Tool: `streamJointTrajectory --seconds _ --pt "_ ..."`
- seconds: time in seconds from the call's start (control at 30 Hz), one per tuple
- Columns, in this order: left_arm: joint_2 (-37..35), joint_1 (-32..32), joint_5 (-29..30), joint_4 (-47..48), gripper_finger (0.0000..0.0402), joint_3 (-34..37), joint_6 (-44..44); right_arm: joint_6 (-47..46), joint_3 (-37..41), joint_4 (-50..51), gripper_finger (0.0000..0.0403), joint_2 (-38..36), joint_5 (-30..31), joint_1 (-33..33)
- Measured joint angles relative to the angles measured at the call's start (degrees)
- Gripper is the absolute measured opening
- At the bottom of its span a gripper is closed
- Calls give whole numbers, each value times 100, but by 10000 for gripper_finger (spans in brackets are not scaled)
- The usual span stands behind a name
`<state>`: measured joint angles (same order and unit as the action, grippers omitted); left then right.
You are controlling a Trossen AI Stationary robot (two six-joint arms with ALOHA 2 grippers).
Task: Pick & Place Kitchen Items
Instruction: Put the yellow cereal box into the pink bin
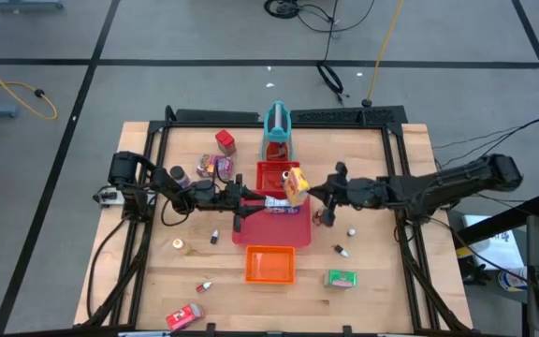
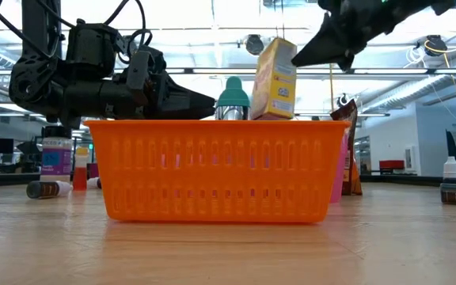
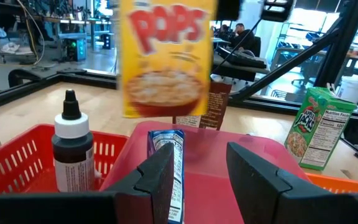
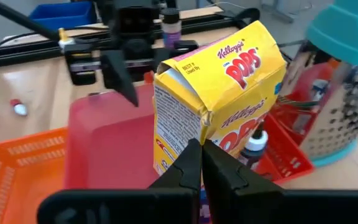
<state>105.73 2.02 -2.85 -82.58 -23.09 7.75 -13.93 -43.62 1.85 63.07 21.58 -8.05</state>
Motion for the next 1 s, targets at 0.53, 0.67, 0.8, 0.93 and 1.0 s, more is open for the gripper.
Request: streamJointTrajectory --seconds 0.53,0.67,0.8,0.93,1.0 --pt "0 -1 -2 2 147 0 15 -220 0 -18 0 107 118 -1280" --pt "0 0 -2 4 147 0 27 -390 0 -24 0 328 278 -1421" --pt "0 0 -2 4 147 0 28 -444 0 -38 0 557 424 -1499" --pt "0 0 -2 4 147 0 28 -697 0 -35 0 769 454 -1502" --pt "0 0 -2 4 147 0 26 -790 0 -29 0 871 548 -1523"
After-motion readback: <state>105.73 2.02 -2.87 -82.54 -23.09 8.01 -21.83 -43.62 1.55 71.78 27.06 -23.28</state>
